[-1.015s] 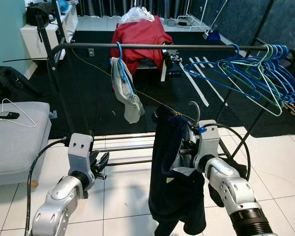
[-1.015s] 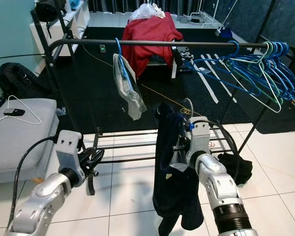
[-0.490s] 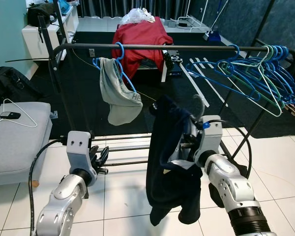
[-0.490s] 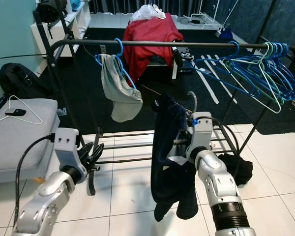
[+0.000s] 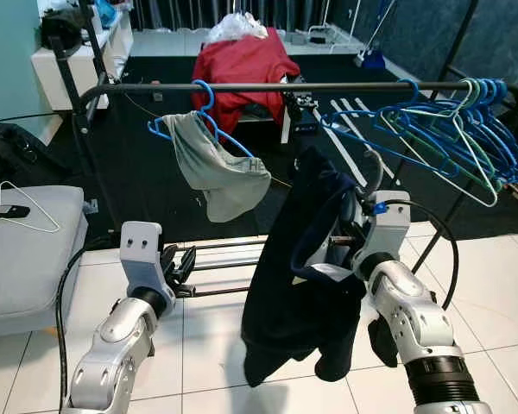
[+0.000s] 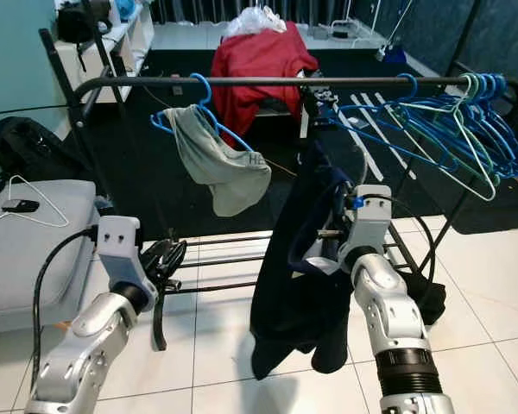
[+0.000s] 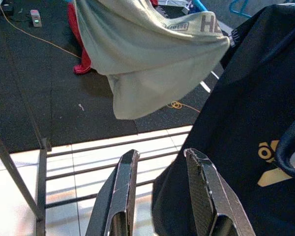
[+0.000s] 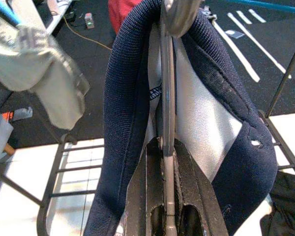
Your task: Hang hanger
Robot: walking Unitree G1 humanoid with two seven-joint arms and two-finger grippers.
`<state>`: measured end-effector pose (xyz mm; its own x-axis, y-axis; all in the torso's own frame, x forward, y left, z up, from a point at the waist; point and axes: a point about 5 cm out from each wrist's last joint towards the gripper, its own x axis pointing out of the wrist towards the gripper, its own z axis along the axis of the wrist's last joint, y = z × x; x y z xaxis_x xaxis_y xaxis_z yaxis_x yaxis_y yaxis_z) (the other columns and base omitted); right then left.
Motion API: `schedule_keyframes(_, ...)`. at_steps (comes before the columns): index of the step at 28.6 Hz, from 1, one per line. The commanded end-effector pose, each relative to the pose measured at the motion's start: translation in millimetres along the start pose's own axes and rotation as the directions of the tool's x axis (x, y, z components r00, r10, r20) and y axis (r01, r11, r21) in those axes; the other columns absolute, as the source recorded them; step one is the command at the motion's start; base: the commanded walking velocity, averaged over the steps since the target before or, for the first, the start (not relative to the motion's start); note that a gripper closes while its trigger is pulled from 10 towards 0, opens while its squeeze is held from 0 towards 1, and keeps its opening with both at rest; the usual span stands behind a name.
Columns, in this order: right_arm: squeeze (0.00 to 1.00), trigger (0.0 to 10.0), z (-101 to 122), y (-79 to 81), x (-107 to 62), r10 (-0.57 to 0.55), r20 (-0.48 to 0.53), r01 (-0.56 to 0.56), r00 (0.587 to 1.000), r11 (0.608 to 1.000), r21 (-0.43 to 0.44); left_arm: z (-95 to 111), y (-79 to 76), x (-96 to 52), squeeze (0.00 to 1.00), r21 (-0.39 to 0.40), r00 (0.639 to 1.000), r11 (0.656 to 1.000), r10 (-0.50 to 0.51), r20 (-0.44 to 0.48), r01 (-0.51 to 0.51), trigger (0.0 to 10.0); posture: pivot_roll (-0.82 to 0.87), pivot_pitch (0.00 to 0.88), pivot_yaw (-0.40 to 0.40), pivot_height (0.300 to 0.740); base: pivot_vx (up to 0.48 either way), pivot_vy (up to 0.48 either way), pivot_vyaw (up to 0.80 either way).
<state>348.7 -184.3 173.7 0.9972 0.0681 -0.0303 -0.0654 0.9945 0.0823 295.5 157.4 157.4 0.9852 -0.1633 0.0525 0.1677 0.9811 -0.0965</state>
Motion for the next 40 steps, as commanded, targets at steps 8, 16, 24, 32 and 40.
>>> schedule_keyframes(8, 0.00, 10.0, 15.6, 0.1, 1.3, -0.020, 0.069, 0.024, 0.997, 0.998, -0.053, 0.7, 3.4, 3.0, 0.00, -0.017, 0.999, 0.999, 0.032, 0.017, -0.032, 10.0, 0.01, 0.105, -0.033, 0.740, 0.368, 0.000, 0.30)
schedule_keyframes(16, 0.00, 10.0, 18.6, -0.4, 0.7, -0.031, 0.091, 0.033, 0.995, 0.999, -0.023, 0.9, 2.5, 3.0, 0.00, -0.014, 0.999, 1.000, 0.028, 0.020, -0.028, 10.0, 0.02, 0.105, -0.033, 0.740, 0.366, 0.000, 0.26)
schedule_keyframes(24, 0.00, 10.0, 20.9, -0.7, 1.2, -0.031, 0.092, 0.034, 0.995, 0.999, -0.031, 1.4, 2.7, 3.6, 0.00, -0.010, 0.999, 1.000, 0.026, 0.022, -0.026, 10.0, 0.01, 0.104, -0.033, 0.740, 0.366, 0.000, 0.00)
schedule_keyframes(32, 0.00, 10.0, 23.8, 3.4, 1.8, 0.044, 0.064, -0.040, 0.997, 0.997, -0.067, 0.3, 3.2, 3.1, 0.00, 0.003, 1.000, 1.000, 0.022, 0.017, -0.022, 10.0, 0.01, 0.105, -0.034, 0.740, 0.367, 0.000, 0.00)
schedule_keyframes(40, 0.00, 10.0, 28.9, 0.6, 2.8, 0.061, 0.050, -0.058, 0.997, 0.997, -0.060, -3.0, -1.3, 2.4, 0.00, 0.002, 1.000, 1.000, -0.007, 0.001, 0.007, 10.0, 0.01, 0.108, -0.035, 0.740, 0.100, 0.000, 0.00)
